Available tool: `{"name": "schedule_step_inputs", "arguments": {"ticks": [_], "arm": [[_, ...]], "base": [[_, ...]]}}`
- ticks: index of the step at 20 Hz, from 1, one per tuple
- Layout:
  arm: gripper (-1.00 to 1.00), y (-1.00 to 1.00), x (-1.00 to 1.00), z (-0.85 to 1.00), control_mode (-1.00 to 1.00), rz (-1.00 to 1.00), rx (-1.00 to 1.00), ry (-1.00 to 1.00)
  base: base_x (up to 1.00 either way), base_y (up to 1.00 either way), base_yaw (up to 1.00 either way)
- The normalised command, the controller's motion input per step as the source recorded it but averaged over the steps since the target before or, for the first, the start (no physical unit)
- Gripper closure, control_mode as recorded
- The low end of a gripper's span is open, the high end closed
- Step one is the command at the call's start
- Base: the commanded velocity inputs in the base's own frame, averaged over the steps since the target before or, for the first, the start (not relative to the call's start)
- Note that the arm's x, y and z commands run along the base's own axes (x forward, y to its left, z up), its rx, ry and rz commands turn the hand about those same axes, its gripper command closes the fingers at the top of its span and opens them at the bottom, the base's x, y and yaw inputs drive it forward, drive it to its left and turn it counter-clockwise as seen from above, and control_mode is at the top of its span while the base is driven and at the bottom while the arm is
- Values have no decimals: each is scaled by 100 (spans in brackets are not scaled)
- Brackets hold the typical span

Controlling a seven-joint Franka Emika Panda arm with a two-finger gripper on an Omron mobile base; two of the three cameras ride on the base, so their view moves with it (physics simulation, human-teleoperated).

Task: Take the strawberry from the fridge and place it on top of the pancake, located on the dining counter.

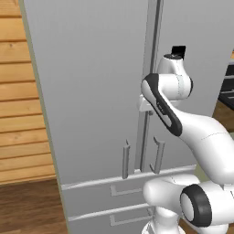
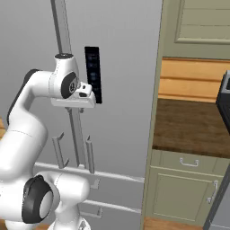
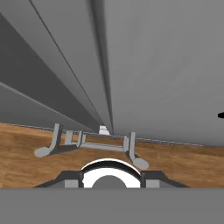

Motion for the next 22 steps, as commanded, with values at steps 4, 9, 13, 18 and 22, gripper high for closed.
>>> {"name": "schedule_step_inputs", "arguments": {"ticks": [4,9,13,18,22], "arm": [[-100,0,-5,0,-100,0,0,0],[-100,0,0,0,100,0,0,0],[-100,0,0,0,100,0,0,0],[-100,0,0,0,100,0,0,0],[-100,0,0,0,100,0,0,0]], "base": [[0,0,0],[-18,12,0],[-53,20,0],[-60,23,0],[-71,9,-2]]}}
